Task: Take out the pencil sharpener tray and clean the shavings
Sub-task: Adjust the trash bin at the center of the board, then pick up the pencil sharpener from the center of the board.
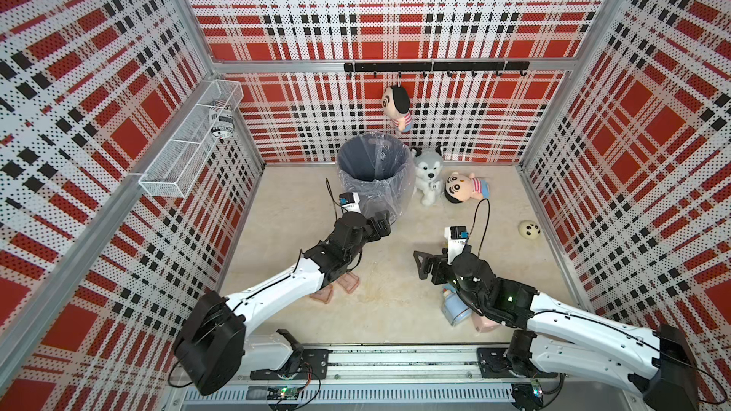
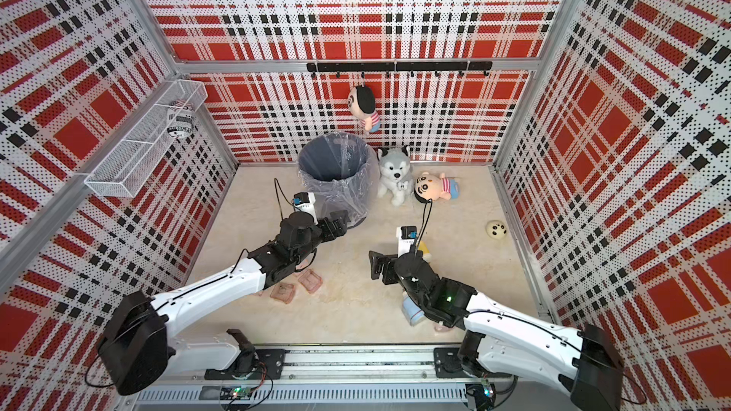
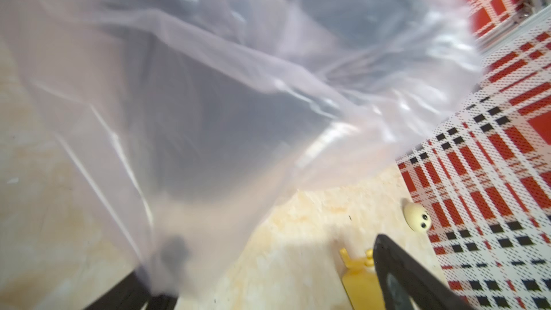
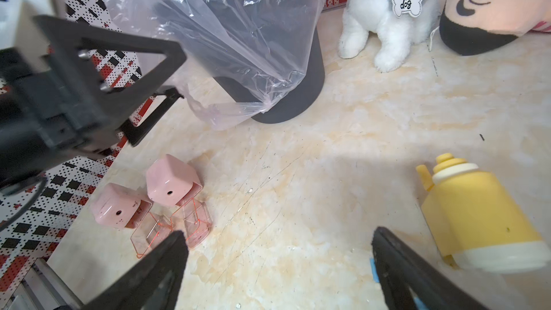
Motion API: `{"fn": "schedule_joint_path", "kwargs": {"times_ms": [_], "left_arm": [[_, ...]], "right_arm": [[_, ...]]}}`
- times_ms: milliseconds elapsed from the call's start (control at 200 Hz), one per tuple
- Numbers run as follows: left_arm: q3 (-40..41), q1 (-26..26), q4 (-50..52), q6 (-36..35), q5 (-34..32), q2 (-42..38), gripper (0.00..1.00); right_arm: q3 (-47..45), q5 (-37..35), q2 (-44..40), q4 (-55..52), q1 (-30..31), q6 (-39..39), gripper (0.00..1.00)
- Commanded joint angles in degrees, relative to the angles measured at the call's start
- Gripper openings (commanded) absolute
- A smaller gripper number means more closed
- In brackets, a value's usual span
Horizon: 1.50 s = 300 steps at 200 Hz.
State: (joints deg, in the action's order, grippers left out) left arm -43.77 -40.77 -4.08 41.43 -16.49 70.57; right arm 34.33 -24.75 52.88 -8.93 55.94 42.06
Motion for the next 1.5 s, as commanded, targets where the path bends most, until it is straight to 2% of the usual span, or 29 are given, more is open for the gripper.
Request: {"fn": "schedule_joint_path", "kwargs": {"times_ms": [0, 195, 401, 656, 917, 1047, 1107, 1303, 1418, 1498], "left_arm": [[1.8, -2.5, 7.7, 4.4, -6.9, -4.9, 0.98], [2.5, -7.7, 13.7, 9.0, -11.2, -10.7, 0.98], [1.0, -16.4, 14.6, 15.6, -12.9, -9.3, 0.98], [-4.2, -24.6, 14.6, 27.8, -10.5, -0.7, 0.98], [-13.5, -30.7, 21.0, 41.4, -6.2, 8.9, 0.99], [-21.4, -33.4, 26.6, 46.8, -1.9, 16.4, 1.0], [-26.8, -34.7, 32.5, 49.0, -0.8, 20.8, 1.0], [-42.9, -36.6, 48.7, 50.5, 4.8, 35.0, 0.99], [-48.3, -36.9, 53.5, 50.6, 6.1, 39.8, 0.99], [-49.2, -36.8, 54.2, 51.4, 6.4, 41.2, 0.98]], "right_arm": [[0.0, -0.5, -1.2, -2.8, -2.0, 0.4, 1.0], [0.1, -0.1, -2.4, -5.1, -5.1, 0.5, 1.0], [1.0, 0.8, -4.0, -8.7, -10.2, 1.0, 1.0], [3.8, 2.2, -4.2, -13.9, -19.1, 0.3, 1.0], [6.9, 2.3, -5.4, -18.1, -27.8, -3.2, 1.0], [6.6, 5.8, -7.3, -17.8, -32.4, -4.7, 1.0], [6.4, 7.7, -8.0, -17.5, -34.3, -5.2, 1.0], [5.4, 11.9, -9.3, -16.1, -37.6, -5.8, 1.0], [5.0, 12.6, -9.4, -15.7, -38.7, -6.1, 1.0], [5.0, 14.7, -9.5, -15.7, -39.5, -6.4, 1.0]]}}
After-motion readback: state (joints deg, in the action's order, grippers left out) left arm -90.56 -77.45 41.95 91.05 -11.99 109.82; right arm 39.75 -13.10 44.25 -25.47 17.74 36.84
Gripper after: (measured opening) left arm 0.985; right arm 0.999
